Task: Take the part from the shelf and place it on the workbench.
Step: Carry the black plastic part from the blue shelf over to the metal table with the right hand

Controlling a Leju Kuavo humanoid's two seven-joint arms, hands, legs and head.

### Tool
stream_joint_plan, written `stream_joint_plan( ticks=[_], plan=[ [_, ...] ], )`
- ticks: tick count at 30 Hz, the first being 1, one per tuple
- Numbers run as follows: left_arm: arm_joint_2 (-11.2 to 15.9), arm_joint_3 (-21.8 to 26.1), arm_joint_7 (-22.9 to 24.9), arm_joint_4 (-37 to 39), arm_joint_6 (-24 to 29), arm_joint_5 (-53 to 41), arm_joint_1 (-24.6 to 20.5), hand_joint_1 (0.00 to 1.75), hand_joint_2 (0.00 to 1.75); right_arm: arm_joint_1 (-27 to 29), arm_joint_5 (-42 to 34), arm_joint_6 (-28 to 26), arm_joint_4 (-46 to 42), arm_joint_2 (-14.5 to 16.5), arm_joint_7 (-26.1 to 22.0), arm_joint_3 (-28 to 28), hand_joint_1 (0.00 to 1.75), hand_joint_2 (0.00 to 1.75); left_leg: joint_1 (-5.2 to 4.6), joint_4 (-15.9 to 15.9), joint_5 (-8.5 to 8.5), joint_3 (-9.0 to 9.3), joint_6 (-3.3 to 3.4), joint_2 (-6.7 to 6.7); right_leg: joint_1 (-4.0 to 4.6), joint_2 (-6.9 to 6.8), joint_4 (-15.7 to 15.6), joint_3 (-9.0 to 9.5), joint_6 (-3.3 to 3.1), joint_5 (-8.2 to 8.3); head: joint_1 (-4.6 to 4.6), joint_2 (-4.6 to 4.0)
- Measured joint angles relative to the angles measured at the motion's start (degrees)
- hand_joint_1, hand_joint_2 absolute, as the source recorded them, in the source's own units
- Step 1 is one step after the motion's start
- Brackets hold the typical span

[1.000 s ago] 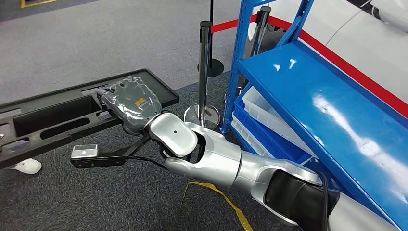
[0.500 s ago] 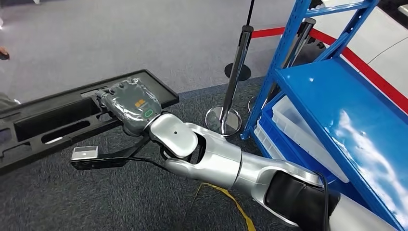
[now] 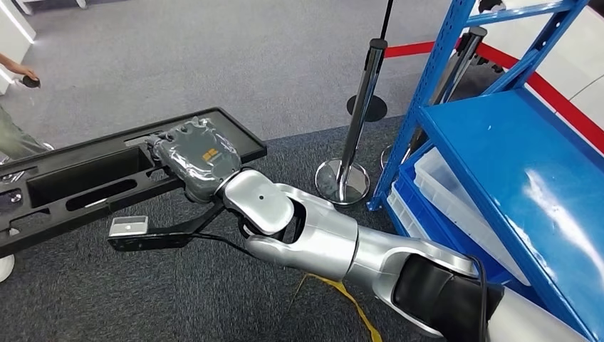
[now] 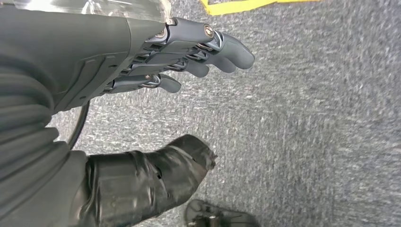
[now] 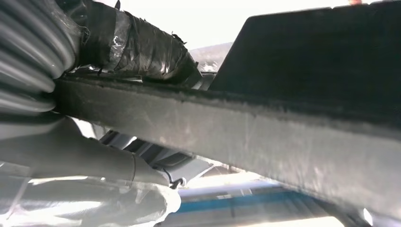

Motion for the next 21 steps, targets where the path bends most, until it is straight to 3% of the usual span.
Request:
stream_joint_plan(
  ticks=[2,3,4,7,9,12,14,17,18,19,21],
  plan=[
    [0.03,-0.01,0.02,0.00,-1.18,0.09,0.00,0.00,1.75,0.05,-0.05,0.01,0.01,0.00,-0.01,0.00,1.75,1.75,0.27,6.45,-2.38,-3.24,-0.53,0.21,0.01,-0.28,0.08,-0.02,-0.07,-0.07,-0.03,0.00],
    [0.03,-0.01,0.04,0.00,-1.73,0.12,0.06,0.00,1.75,0.12,-0.07,0.01,0.02,-0.01,-0.01,0.00,1.75,1.75,0.40,7.54,-2.27,-3.87,-0.72,0.29,0.01,-0.38,0.16,-0.04,-0.05,-0.14,-0.02,0.00],
    [0.05,-0.01,0.07,0.00,-2.13,0.13,0.09,0.00,1.75,0.17,-0.08,0.01,0.03,0.00,-0.01,0.00,1.75,1.75,0.53,6.37,-1.09,-3.34,-0.85,0.40,-0.01,-0.44,0.27,-0.05,0.01,-0.25,-0.02,0.00],
    [0.23,-0.01,0.05,0.00,-2.94,0.13,-0.01,0.00,1.75,0.16,-0.16,-0.02,0.02,0.09,-0.05,0.00,1.75,1.75,0.60,-4.27,3.31,2.09,-0.72,1.09,-0.04,-0.54,0.64,0.03,0.61,-0.86,-0.03,0.00],
    [0.35,-0.01,-0.18,0.00,-3.49,0.13,-0.14,0.00,1.75,0.11,-0.17,-0.05,0.01,0.16,-0.18,0.00,1.75,1.75,0.23,-7.55,3.48,3.73,0.15,1.24,0.06,-0.58,0.62,0.12,1.26,-1.02,0.01,0.00],
    [0.48,-0.01,-0.51,0.00,-3.63,0.13,-0.12,0.00,1.75,0.11,-0.17,-0.09,-0.01,0.17,-0.46,0.00,1.75,1.75,0.18,-8.07,3.42,4.41,1.62,0.94,0.05,-0.55,1.41,0.27,2.21,-1.10,0.10,0.00],
    [0.54,-0.01,-0.67,0.00,-3.50,0.11,-0.11,0.00,1.75,0.04,-0.17,-0.10,-0.02,0.17,-0.52,0.00,1.75,1.75,0.18,-8.20,3.22,5.19,2.38,0.81,0.00,-0.46,5.03,-1.48,2.55,-2.87,0.17,0.00],
    [0.62,-0.01,-0.83,0.00,-3.38,0.11,-0.10,0.00,1.75,0.09,-0.17,-0.13,-0.03,0.15,-0.55,0.00,1.75,1.75,-0.08,-8.13,2.63,5.83,3.00,0.66,0.05,-0.40,15.45,-7.87,2.58,-6.65,0.24,0.00],
    [0.62,-0.01,-0.85,0.00,-3.35,0.11,-0.05,0.00,1.75,0.19,-0.17,-0.13,-0.02,0.13,-0.55,0.00,1.75,1.75,-0.20,-8.08,2.33,6.10,3.08,0.56,0.07,-0.39,17.03,-9.32,2.47,-6.59,0.24,0.00],
    [0.62,-0.01,-0.87,0.00,-3.32,0.11,-0.01,0.00,1.75,0.28,-0.17,-0.13,-0.02,0.10,-0.55,0.00,1.75,1.75,-0.31,-8.03,1.97,6.51,3.11,0.43,0.13,-0.38,16.43,-9.68,2.26,-5.36,0.24,0.00],
    [0.60,-0.01,-0.92,0.00,-3.28,0.11,0.05,0.00,1.75,0.32,-0.17,-0.13,-0.02,0.07,-0.55,0.00,1.75,1.75,-0.41,-8.04,1.12,7.60,3.03,0.18,0.47,-0.33,9.59,-7.33,1.54,-0.47,0.25,0.00]
  ],
)
